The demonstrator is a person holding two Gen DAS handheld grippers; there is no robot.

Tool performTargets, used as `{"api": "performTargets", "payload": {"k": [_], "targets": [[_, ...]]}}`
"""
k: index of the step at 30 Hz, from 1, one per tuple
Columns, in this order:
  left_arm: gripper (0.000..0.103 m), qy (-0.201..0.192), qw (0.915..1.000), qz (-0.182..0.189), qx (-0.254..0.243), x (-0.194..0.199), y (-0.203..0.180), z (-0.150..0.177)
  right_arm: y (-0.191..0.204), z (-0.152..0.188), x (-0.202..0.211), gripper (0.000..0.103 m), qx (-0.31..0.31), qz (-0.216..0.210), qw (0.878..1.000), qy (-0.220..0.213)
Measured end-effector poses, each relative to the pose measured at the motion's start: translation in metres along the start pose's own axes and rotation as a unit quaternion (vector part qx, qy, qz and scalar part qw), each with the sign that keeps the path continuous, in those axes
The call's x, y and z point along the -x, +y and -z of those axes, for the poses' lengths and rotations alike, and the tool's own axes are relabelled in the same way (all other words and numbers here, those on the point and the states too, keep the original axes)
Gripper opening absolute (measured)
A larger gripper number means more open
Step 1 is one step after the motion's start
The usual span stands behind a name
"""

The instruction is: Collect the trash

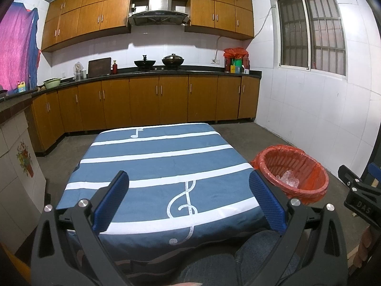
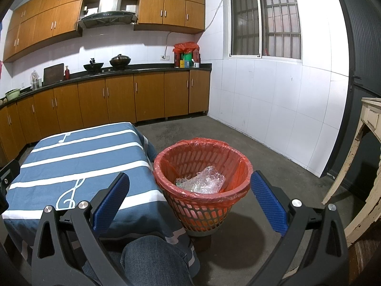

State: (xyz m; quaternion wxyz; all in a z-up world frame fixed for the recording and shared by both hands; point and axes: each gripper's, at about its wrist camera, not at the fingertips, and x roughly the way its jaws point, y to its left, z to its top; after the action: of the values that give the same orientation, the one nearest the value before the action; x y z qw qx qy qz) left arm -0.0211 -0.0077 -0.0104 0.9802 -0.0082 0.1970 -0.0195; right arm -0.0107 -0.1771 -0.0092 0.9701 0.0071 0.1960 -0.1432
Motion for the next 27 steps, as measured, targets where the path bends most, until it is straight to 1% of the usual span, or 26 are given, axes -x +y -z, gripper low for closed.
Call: {"api": "performTargets", "payload": {"k": [27], "targets": [[0.099, 0.013, 0.9999, 0.001, -0.001, -0.0076, 0.0033, 0.0035, 0.0032, 0.0037, -0.0001, 0.101, 0.000, 0.001, 1.000, 0.003]]}}
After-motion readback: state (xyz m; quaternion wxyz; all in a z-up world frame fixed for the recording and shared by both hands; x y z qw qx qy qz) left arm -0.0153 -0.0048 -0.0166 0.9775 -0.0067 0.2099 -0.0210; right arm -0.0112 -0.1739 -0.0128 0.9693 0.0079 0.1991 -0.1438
